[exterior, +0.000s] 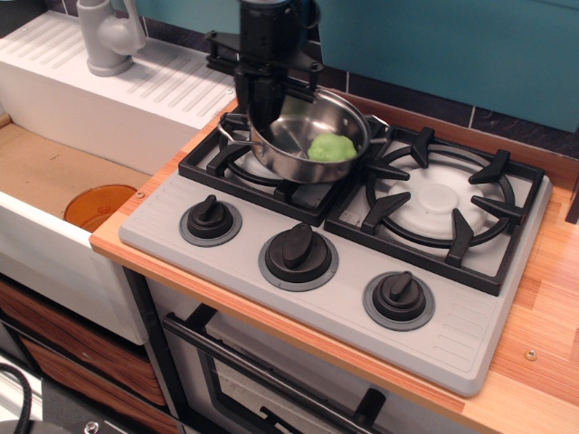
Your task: Put cauliflower in pot or pan an put pot or pan on stove
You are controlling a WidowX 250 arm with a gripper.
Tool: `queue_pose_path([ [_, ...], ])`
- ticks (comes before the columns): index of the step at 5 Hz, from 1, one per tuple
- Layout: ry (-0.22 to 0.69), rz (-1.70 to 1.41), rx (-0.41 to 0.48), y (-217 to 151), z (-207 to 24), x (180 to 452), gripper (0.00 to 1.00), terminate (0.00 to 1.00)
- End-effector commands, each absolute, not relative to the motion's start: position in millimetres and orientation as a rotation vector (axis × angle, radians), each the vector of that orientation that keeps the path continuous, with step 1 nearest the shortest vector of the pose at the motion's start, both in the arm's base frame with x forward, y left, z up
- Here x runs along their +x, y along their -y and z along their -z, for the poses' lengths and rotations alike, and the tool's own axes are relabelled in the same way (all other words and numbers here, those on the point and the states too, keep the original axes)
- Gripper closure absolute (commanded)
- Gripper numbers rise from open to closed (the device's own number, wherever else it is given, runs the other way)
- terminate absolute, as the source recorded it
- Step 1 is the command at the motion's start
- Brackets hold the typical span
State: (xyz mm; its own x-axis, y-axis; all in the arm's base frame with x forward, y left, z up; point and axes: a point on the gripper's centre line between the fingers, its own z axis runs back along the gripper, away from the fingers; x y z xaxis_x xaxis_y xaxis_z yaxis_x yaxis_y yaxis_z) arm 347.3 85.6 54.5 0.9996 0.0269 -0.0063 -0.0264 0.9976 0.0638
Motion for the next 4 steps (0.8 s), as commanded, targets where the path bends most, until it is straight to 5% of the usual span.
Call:
queue_pose_path([
  [1, 0.085, -0.024, 0.046, -101, -36, 363, 1.00, 0.00],
  [2, 0.082, -0.011, 0.035, -105, -35, 361, 1.00, 0.00],
  [3, 0.077, -0.005, 0.048, -107, -42, 360, 0.00, 0.00],
  [4, 0.069, -0.009, 0.053, -103, -48, 359, 0.00, 0.00],
])
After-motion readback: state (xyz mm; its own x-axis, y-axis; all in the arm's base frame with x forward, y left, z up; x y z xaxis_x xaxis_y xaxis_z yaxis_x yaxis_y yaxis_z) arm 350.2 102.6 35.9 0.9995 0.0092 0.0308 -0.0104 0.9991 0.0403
